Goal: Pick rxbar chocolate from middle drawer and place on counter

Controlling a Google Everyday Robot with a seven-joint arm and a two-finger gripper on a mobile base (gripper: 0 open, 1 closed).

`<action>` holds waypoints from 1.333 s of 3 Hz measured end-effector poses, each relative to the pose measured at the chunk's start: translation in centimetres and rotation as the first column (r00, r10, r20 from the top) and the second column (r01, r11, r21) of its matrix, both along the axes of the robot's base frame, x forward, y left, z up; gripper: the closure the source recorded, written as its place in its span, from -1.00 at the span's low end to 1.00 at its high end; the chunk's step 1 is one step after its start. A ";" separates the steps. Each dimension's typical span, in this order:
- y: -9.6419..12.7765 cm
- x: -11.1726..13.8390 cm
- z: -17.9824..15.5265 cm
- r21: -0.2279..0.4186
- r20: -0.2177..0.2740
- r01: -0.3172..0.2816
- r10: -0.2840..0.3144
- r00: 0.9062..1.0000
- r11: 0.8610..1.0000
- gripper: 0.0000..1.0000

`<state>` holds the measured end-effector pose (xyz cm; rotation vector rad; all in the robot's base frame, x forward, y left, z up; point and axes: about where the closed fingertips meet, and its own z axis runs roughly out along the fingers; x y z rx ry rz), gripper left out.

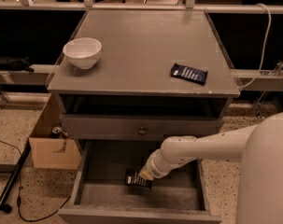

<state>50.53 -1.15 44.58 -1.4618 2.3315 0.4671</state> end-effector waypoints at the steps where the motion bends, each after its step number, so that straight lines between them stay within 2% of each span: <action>1: -2.0 -0.1 3.2 -0.019 0.037 0.029 -0.028 0.999 0.999 1.00; 2: -4.0 -1.0 7.6 -0.040 0.089 0.040 -0.036 0.995 0.998 1.00; 3: -5.3 -1.6 10.4 -0.054 0.123 0.051 -0.044 0.991 0.997 1.00; 4: -7.2 -2.6 14.5 -0.080 0.184 0.085 -0.069 0.980 0.993 1.00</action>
Offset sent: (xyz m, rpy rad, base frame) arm -0.0130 -0.0542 0.1151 -0.0560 -0.1357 -0.0407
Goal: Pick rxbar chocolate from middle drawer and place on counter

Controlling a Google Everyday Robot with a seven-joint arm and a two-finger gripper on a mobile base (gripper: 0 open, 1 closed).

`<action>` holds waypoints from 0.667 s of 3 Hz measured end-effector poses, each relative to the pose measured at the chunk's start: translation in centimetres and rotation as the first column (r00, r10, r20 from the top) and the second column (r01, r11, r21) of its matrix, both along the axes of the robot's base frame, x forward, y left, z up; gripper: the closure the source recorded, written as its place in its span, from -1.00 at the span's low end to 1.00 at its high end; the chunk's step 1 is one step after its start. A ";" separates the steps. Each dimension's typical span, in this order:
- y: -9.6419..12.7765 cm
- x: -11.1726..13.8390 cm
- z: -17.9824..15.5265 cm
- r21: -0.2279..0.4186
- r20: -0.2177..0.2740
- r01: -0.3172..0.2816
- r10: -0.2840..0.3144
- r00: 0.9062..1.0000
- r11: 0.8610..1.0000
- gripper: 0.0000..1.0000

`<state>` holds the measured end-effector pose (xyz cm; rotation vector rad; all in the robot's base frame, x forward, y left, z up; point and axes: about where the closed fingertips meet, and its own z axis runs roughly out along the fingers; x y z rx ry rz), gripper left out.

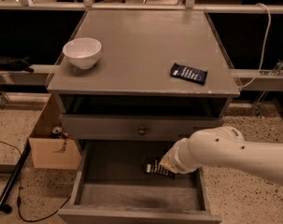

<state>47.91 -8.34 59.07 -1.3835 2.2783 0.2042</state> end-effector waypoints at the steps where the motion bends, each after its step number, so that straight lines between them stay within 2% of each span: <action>1: -0.1 0.2 1.5 -0.006 0.031 0.001 -0.001 1.000 1.000 1.00; 2: -0.2 0.1 1.7 -0.006 0.037 0.002 -0.001 0.999 1.000 1.00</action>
Offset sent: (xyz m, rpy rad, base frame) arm 0.0025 -0.0014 0.0151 -0.0064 -0.0301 -0.0010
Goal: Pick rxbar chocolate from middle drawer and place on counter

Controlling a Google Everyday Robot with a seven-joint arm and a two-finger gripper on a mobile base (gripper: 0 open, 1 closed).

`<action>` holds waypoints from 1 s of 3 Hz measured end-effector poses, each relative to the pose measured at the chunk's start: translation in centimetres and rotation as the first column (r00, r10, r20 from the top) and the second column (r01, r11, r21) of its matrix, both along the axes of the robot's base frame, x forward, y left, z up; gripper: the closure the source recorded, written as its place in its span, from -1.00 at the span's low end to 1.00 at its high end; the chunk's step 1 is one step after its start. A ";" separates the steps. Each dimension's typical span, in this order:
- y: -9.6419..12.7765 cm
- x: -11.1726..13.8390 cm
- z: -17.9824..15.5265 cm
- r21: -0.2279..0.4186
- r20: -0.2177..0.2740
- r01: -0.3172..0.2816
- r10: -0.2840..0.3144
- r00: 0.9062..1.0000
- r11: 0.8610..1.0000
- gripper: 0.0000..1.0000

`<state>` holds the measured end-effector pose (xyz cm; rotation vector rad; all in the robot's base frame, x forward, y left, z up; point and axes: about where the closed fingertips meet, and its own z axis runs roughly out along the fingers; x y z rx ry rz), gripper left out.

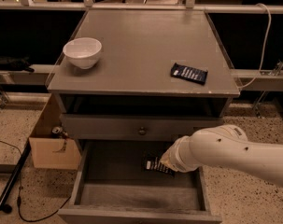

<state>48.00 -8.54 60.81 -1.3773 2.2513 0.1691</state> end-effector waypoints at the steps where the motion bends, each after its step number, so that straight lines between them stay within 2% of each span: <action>1: -1.3 -1.5 2.0 0.007 0.057 0.020 -0.020 0.998 1.000 1.00; 2: -3.5 -2.6 7.3 0.019 0.158 0.048 -0.050 0.986 0.999 1.00; 3: -5.0 -1.7 13.4 0.000 0.236 0.057 -0.055 0.970 0.998 1.00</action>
Offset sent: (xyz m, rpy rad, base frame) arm -0.0421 -0.0718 0.1465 0.0306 -0.2873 -0.0823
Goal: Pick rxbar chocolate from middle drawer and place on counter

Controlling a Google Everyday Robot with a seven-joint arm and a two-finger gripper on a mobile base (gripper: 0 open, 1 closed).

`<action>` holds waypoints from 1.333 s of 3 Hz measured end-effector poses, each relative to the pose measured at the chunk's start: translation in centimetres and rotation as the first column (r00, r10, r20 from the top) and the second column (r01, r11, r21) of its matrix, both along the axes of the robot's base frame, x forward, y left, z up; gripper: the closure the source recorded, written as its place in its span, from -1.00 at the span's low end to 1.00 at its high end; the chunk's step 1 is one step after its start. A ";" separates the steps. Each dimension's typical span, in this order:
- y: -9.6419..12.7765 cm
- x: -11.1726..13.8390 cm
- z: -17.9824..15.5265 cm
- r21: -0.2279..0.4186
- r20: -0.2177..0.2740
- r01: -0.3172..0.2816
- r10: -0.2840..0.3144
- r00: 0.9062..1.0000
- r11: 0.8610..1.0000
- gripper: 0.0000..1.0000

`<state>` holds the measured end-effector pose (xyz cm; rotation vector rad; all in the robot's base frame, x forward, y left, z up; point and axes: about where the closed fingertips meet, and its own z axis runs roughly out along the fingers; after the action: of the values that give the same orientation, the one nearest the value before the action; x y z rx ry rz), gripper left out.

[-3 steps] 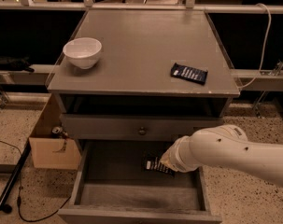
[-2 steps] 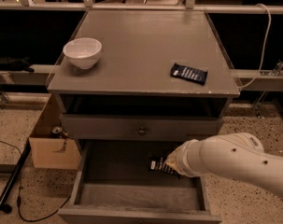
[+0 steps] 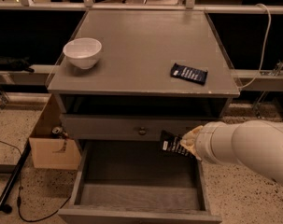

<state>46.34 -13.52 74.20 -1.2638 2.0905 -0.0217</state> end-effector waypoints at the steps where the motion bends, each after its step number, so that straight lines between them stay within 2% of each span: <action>1: 0.0 0.0 0.1 -0.002 0.003 0.001 -0.001 1.000 1.000 1.00; 2: 0.3 1.0 4.2 -0.035 0.073 -0.013 0.015 0.997 0.999 1.00; 3: 1.5 2.2 9.3 -0.084 0.151 -0.047 0.059 0.987 0.995 1.00; 4: 3.6 4.3 12.8 -0.121 0.188 -0.095 0.117 0.975 0.988 1.00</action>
Offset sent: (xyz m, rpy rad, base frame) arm 0.0280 0.0070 0.1163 -0.0914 -0.1944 0.0355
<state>50.67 -9.88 86.99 -1.3802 1.8741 -0.2096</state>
